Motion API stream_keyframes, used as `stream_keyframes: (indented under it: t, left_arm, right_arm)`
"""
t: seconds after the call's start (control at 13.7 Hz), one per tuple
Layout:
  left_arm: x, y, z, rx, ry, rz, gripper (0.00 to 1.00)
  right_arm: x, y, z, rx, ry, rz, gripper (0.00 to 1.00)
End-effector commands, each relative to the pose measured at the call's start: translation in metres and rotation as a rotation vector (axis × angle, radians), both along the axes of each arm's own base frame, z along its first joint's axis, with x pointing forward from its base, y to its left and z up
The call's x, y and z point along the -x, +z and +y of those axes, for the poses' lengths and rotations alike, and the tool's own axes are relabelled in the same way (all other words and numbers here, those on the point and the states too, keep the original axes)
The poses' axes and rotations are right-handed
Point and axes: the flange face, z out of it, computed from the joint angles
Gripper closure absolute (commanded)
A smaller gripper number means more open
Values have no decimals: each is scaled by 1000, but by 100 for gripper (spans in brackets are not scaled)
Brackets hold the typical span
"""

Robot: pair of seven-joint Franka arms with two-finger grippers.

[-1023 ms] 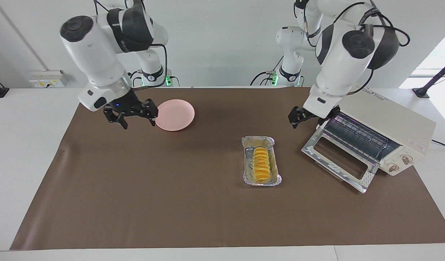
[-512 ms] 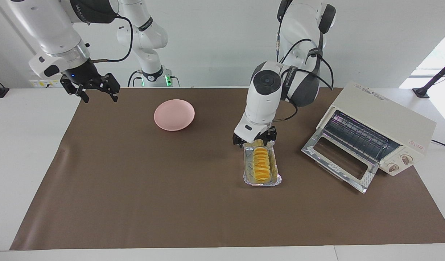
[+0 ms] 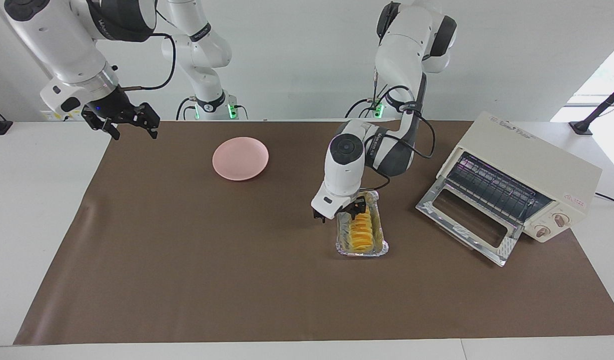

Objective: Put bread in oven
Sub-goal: 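Grasp the foil tray with the left gripper and lift it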

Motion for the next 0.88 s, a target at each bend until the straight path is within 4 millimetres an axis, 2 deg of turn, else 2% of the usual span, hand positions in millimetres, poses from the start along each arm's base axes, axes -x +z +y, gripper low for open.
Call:
stream_keyframes:
  t: [0.0, 0.15, 0.22, 0.29, 0.37, 0.44, 0.51, 0.66, 0.8]
  left_arm:
    - [1, -3, -2, 9, 29, -54, 9]
    - [8, -18, -9, -6, 17, -35, 9]
    - [10, -21, -9, -7, 15, -32, 15]
    - [12, -22, -11, -12, 21, -26, 29]
    - [13, -24, -10, -18, 44, -20, 49]
    - [16, -26, -13, -17, 61, -22, 78]
    - [17, -27, -13, -22, 62, -17, 100]
    - [17, -24, -12, -19, 65, -12, 100]
    - [11, -9, -6, -34, 82, 15, 100]
  right_arm:
    - [1, 4, -6, 18, 11, -57, 0]
    - [0, 5, -10, 40, 10, -62, 0]
    - [-1, 6, -12, 65, 18, -70, 0]
    - [-1, 5, -13, 69, 21, -67, 0]
    - [0, 5, -13, 69, 23, -64, 0]
    - [0, 5, -13, 68, 23, -61, 0]
    - [0, 4, -12, 68, 26, -58, 0]
    - [1, 4, -12, 67, 36, -52, 0]
    - [3, 4, -11, 64, 70, -42, 0]
